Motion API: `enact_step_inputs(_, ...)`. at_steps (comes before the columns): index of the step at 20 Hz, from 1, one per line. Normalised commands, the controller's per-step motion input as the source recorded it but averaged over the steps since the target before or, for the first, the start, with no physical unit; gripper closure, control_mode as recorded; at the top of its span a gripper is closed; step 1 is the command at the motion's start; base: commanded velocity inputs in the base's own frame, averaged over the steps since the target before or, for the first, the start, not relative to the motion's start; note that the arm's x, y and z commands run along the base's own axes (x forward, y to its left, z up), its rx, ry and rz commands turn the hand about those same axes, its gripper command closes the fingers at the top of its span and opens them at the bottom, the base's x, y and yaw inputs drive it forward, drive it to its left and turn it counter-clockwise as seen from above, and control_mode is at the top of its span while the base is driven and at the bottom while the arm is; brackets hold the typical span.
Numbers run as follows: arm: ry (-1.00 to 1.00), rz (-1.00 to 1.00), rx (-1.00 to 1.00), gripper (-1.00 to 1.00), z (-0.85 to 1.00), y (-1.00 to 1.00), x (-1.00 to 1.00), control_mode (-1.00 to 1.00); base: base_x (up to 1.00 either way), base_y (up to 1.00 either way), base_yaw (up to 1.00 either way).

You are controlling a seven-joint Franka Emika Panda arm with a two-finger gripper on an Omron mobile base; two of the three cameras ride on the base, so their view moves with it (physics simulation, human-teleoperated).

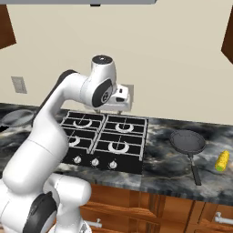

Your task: Place both pans onto different burners. Then place the corn and the chicken drumstick on different pans.

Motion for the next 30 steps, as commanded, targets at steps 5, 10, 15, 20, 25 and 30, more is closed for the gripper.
enact_step_inputs(5, 0.05, 0.0, 0.0, -1.0, -0.07, -0.39, 0.0, -1.0, 0.0, 0.0, 0.0)
enact_step_inputs(10, 0.08, 0.0, 0.0, -1.0, -0.15, -0.3, 0.0, -1.0, 0.0, 0.0, 0.0)
enact_step_inputs(15, 0.11, 0.0, 0.0, -1.0, -0.2, -0.33, 0.0, -1.0, 0.0, 0.0, 0.0)
enact_step_inputs(20, 0.09, 0.0, -0.01, -1.0, -0.26, -0.33, 0.0, -1.0, 0.0, 0.0, 0.0)
enact_step_inputs(25, 0.02, 0.0, -0.03, -1.0, -0.21, -0.34, 0.07, -1.0, 0.0, 0.0, 0.0)
enact_step_inputs(30, 0.0, 0.0, -0.05, -1.0, -0.19, -0.42, 0.23, -1.0, 0.0, 0.0, 0.0)
